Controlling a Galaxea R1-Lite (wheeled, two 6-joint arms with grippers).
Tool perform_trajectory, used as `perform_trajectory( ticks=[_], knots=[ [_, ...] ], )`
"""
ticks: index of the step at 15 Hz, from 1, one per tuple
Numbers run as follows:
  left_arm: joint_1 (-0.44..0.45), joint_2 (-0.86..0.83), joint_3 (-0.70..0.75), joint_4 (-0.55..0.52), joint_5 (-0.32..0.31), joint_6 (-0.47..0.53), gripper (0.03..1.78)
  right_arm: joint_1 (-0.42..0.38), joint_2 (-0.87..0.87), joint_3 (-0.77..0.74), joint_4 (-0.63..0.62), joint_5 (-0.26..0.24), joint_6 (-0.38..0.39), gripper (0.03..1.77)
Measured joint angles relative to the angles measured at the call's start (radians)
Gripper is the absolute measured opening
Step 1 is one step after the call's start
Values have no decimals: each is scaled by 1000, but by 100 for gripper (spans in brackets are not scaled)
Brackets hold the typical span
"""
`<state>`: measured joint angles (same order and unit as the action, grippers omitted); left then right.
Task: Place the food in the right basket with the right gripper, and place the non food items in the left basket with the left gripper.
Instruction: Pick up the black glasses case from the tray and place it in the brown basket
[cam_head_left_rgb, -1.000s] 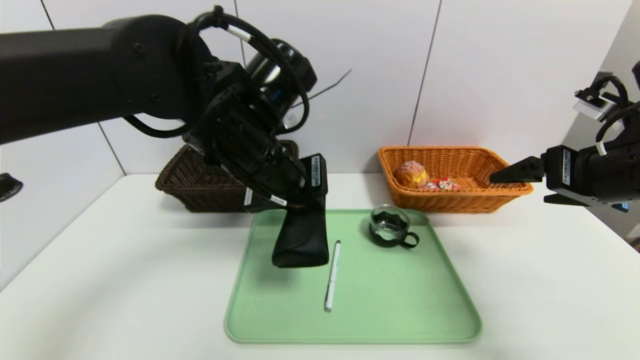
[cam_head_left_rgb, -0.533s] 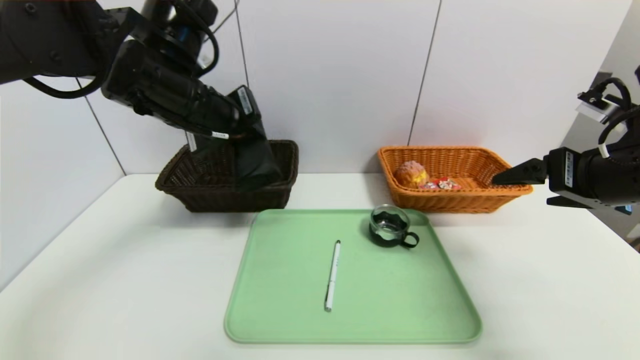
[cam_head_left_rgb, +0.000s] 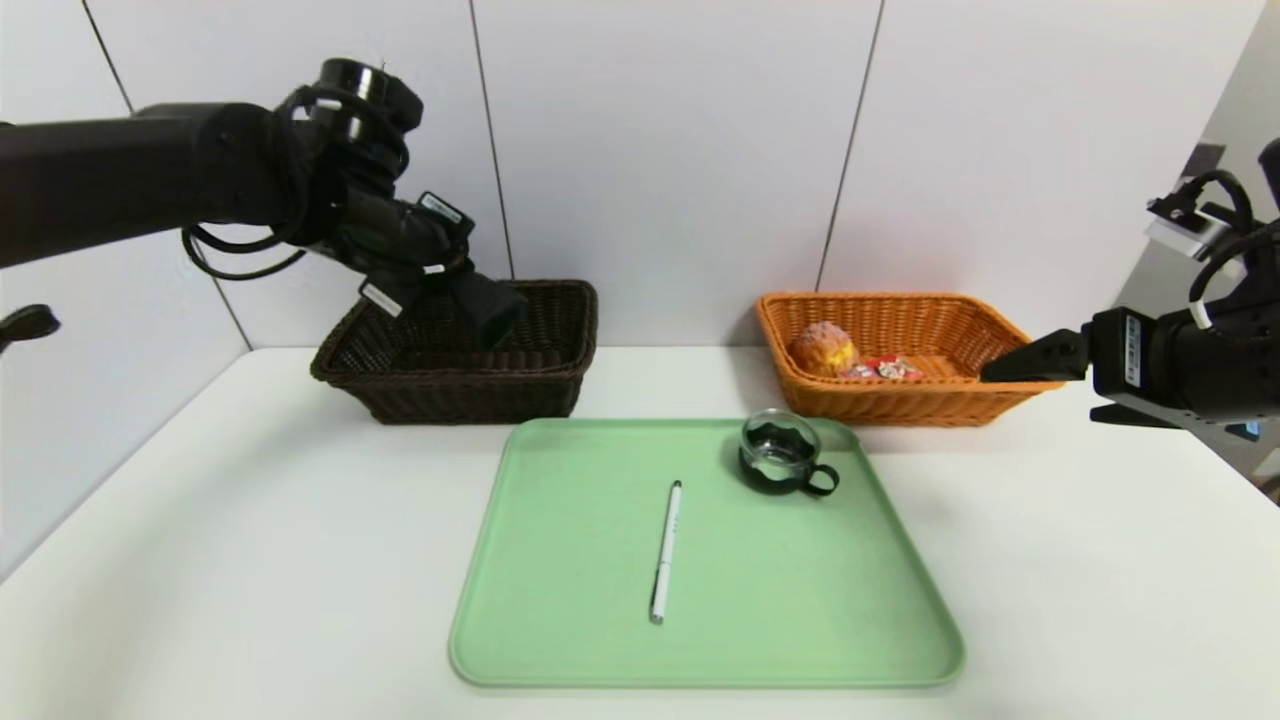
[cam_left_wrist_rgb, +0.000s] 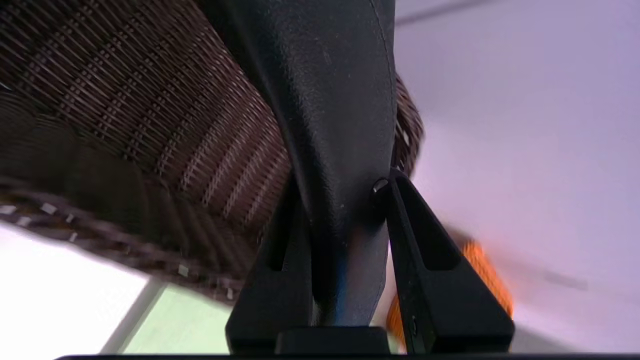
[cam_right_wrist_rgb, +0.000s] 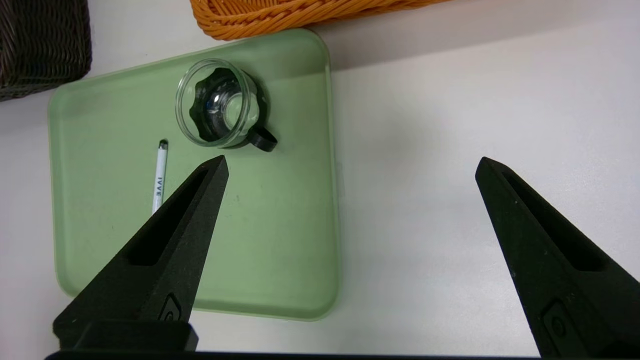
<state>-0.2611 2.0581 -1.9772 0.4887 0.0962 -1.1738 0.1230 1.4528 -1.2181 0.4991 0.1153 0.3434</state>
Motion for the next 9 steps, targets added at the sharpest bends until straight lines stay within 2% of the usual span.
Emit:
perform_trajectory(
  ticks=[3,6,9],
  knots=[
    [47,61,0,-32,-2,-111,48,0,-3,8,2,-5,1,171],
    [68,93,1,-27,-15,-127,48,1,-3,16,3,-8,1,171],
    [74,107,1,-29,-24,-115,84,1,-3,26,3,-8,1,171]
  ],
)
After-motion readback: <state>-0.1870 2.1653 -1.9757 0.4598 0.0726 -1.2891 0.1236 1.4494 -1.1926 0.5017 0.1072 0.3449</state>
